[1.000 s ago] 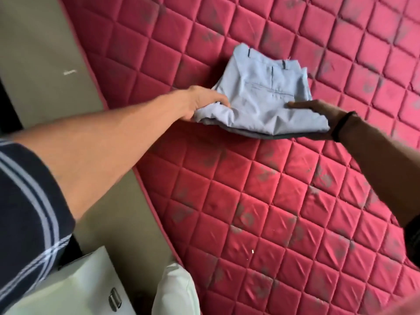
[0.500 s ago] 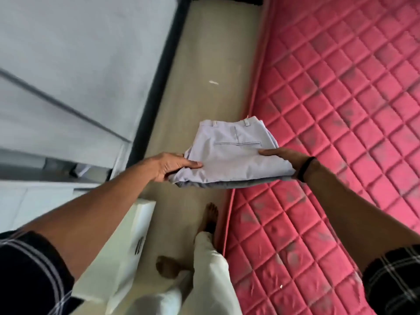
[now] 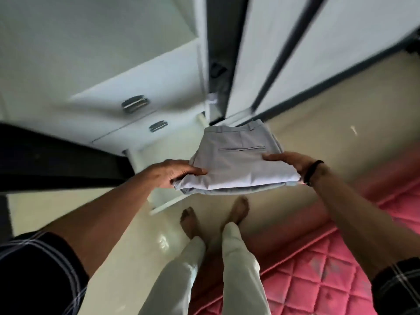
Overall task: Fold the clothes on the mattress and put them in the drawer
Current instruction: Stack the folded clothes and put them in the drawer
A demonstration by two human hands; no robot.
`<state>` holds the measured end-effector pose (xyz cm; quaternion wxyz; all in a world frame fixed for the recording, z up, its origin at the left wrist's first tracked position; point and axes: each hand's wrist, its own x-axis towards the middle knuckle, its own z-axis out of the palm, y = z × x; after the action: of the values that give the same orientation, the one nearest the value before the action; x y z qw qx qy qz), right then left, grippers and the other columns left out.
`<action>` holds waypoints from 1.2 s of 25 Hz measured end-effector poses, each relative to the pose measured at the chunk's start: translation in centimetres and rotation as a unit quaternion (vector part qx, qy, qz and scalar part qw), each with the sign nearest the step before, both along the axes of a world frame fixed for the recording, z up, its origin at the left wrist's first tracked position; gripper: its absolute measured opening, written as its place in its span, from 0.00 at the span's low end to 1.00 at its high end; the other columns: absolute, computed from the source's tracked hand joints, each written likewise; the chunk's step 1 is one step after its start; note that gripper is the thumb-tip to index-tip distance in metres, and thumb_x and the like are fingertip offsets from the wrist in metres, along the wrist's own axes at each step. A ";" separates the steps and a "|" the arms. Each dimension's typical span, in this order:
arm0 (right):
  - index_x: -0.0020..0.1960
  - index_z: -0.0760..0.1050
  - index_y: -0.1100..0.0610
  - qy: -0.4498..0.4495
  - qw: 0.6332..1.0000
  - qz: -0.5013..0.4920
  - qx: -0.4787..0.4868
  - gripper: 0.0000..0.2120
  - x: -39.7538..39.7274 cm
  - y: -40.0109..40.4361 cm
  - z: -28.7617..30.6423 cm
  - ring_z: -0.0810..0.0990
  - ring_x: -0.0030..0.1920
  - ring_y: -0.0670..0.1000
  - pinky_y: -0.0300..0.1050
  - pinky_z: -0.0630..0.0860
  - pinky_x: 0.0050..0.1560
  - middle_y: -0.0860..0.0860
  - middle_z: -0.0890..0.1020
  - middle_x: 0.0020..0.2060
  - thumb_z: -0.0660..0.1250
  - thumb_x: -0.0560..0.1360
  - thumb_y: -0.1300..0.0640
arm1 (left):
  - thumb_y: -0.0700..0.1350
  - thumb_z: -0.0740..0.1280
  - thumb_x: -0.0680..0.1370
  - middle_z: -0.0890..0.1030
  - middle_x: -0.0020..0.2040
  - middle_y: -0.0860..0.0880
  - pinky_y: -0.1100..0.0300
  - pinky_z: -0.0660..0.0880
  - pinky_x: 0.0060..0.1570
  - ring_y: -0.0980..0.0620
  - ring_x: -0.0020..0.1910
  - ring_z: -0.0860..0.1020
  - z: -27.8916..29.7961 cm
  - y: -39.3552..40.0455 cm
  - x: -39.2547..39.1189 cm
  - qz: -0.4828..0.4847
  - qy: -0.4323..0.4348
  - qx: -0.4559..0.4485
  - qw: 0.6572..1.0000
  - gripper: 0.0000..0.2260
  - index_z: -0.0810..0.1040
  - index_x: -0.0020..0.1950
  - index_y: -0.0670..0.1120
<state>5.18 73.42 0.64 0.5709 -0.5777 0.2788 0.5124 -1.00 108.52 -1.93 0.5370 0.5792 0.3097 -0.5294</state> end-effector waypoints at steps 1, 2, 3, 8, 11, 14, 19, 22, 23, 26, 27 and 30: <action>0.57 0.80 0.64 -0.003 0.999 0.044 0.009 0.12 1.5 3.9 -1.1 0.87 0.40 0.52 0.42 0.83 0.37 0.56 0.88 0.45 0.65 0.82 0.56 | 0.51 0.85 0.63 0.83 0.62 0.37 0.49 0.79 0.64 0.40 0.61 0.82 -1.4 3.5 -1.4 0.042 0.008 -0.007 0.999 0.38 0.79 0.68 0.39; 0.61 0.79 0.64 -0.012 0.996 0.084 0.013 0.13 2.6 7.0 -2.3 0.87 0.44 0.53 0.45 0.85 0.42 0.57 0.88 0.49 0.66 0.82 0.56 | 0.51 0.83 0.66 0.81 0.65 0.37 0.48 0.76 0.68 0.41 0.63 0.81 -2.2 6.0 -2.5 0.072 0.008 -0.020 0.997 0.36 0.77 0.70 0.40; 0.64 0.78 0.64 -0.014 0.993 0.120 0.012 0.15 3.5 10.0 -4.0 0.87 0.47 0.55 0.48 0.85 0.46 0.58 0.87 0.53 0.67 0.82 0.56 | 0.51 0.82 0.69 0.81 0.66 0.40 0.49 0.76 0.68 0.43 0.64 0.81 -3.5 8.2 -3.7 0.094 0.002 -0.030 0.995 0.33 0.77 0.71 0.43; 0.64 0.78 0.63 -0.031 0.971 0.235 -0.020 0.15 6.3 21.8 -15.3 0.87 0.48 0.57 0.50 0.85 0.45 0.60 0.86 0.54 0.71 0.80 0.59 | 0.52 0.80 0.71 0.81 0.65 0.50 0.53 0.75 0.66 0.49 0.64 0.80 -11.6 13.7 -8.3 0.152 -0.091 0.057 0.983 0.34 0.71 0.73 0.51; 0.69 0.75 0.58 -0.118 0.953 0.275 -0.053 0.21 6.1 26.2 -22.1 0.82 0.57 0.59 0.53 0.80 0.57 0.58 0.82 0.62 0.74 0.77 0.62 | 0.66 0.75 0.60 0.80 0.66 0.48 0.46 0.75 0.67 0.45 0.63 0.79 -18.2 14.6 -9.4 0.129 -0.157 0.182 0.962 0.46 0.69 0.75 0.51; 0.68 0.75 0.56 -0.211 0.935 0.276 -0.077 0.20 6.3 27.4 -27.1 0.81 0.58 0.57 0.52 0.78 0.60 0.54 0.83 0.60 0.74 0.77 0.61 | 0.71 0.68 0.65 0.80 0.65 0.47 0.43 0.76 0.61 0.40 0.61 0.80 -23.1 14.8 -9.3 0.069 -0.207 0.262 0.940 0.41 0.68 0.72 0.52; 0.68 0.76 0.56 -0.278 0.901 0.315 -0.111 0.20 6.2 27.3 -35.4 0.80 0.59 0.55 0.49 0.76 0.60 0.52 0.81 0.58 0.74 0.77 0.59 | 0.53 0.73 0.78 0.77 0.68 0.41 0.47 0.76 0.58 0.36 0.62 0.78 -31.7 14.6 -8.3 0.042 -0.191 0.316 0.929 0.28 0.67 0.73 0.44; 0.70 0.74 0.55 -0.312 0.888 0.313 -0.124 0.21 5.2 27.5 -40.7 0.79 0.60 0.54 0.49 0.75 0.63 0.51 0.81 0.59 0.72 0.78 0.58 | 0.50 0.71 0.80 0.78 0.66 0.39 0.50 0.74 0.57 0.35 0.63 0.77 -37.3 14.1 -7.9 0.041 -0.187 0.352 0.916 0.25 0.67 0.72 0.44; 0.71 0.74 0.54 -0.314 0.886 0.312 -0.138 0.21 4.8 27.3 -42.6 0.78 0.60 0.53 0.49 0.74 0.64 0.51 0.81 0.61 0.71 0.79 0.57 | 0.49 0.70 0.80 0.79 0.64 0.39 0.49 0.75 0.56 0.34 0.62 0.78 -39.0 13.7 -7.9 0.041 -0.176 0.363 0.914 0.23 0.67 0.72 0.44; 0.72 0.72 0.55 -0.298 0.878 0.325 -0.188 0.23 4.2 26.4 -46.5 0.79 0.62 0.56 0.52 0.75 0.67 0.54 0.80 0.65 0.69 0.77 0.59 | 0.44 0.67 0.80 0.79 0.64 0.38 0.46 0.77 0.59 0.34 0.62 0.78 -42.2 12.5 -8.1 0.047 -0.142 0.383 0.912 0.23 0.65 0.73 0.46; 0.72 0.71 0.55 -0.286 0.876 0.326 -0.209 0.24 4.0 26.0 -47.3 0.79 0.63 0.57 0.53 0.75 0.68 0.55 0.80 0.65 0.69 0.77 0.60 | 0.41 0.66 0.79 0.80 0.63 0.38 0.45 0.78 0.59 0.34 0.61 0.79 -42.5 12.2 -8.4 0.070 -0.128 0.387 0.911 0.24 0.65 0.74 0.47; 0.70 0.73 0.57 -0.251 0.880 0.308 -0.261 0.24 2.9 25.0 -46.7 0.80 0.62 0.59 0.56 0.78 0.65 0.57 0.80 0.63 0.67 0.75 0.60 | 0.43 0.68 0.76 0.81 0.60 0.38 0.47 0.77 0.59 0.36 0.59 0.80 -41.2 10.7 -10.1 0.116 -0.127 0.390 0.905 0.24 0.70 0.72 0.45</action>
<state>8.09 98.43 -46.07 0.2634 -0.8719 0.0573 0.4089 -11.08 119.21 -43.12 0.3608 0.7645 0.4856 -0.2226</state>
